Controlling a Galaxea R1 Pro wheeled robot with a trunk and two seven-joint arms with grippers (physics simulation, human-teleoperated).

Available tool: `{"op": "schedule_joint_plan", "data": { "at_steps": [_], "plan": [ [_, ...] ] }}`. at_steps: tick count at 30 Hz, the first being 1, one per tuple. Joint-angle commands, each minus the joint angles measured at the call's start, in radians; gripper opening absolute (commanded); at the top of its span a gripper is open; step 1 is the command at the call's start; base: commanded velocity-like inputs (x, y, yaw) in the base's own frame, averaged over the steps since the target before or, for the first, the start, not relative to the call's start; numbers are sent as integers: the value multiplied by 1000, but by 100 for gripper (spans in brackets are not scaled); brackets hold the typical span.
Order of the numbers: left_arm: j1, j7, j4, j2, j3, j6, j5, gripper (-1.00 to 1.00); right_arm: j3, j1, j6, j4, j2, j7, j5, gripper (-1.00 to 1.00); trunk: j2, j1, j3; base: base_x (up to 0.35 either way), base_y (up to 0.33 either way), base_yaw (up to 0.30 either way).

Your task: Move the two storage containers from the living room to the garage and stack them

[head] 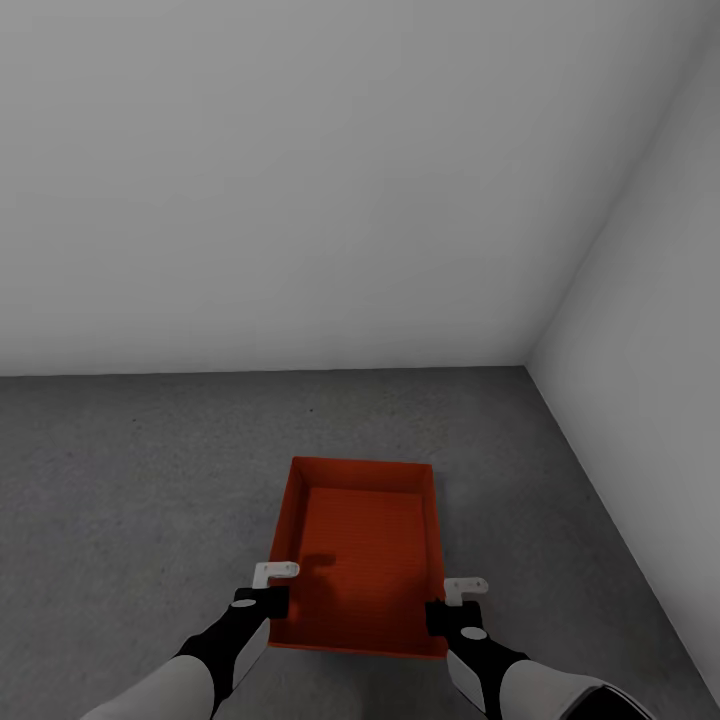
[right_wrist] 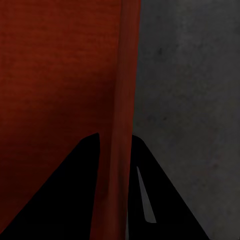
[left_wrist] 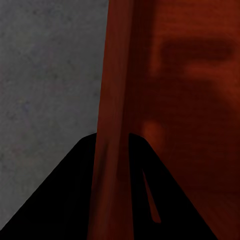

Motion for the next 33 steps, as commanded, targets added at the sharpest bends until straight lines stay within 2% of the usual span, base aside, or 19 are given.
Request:
{"op": "schedule_joint_plan", "data": {
  "at_steps": [1, 18, 33],
  "plan": [
    [0, 7, 1, 1, -8, 7, 12, -100, 12, 0, -7, -1, -48, -36, -11, -100, 0, 0, -1, 0, 0, 0],
    [0, 7, 1, 1, -8, 7, 12, -100, 12, -1, -7, -2, -48, -36, -11, -100, 0, 0, -16, 0, 0, 0],
    [0, 7, 1, 1, -8, 7, 12, -100, 12, -1, -7, -1, -48, -36, -10, -100, -105, 57, -63, 0, 0, 0]
  ]
}}
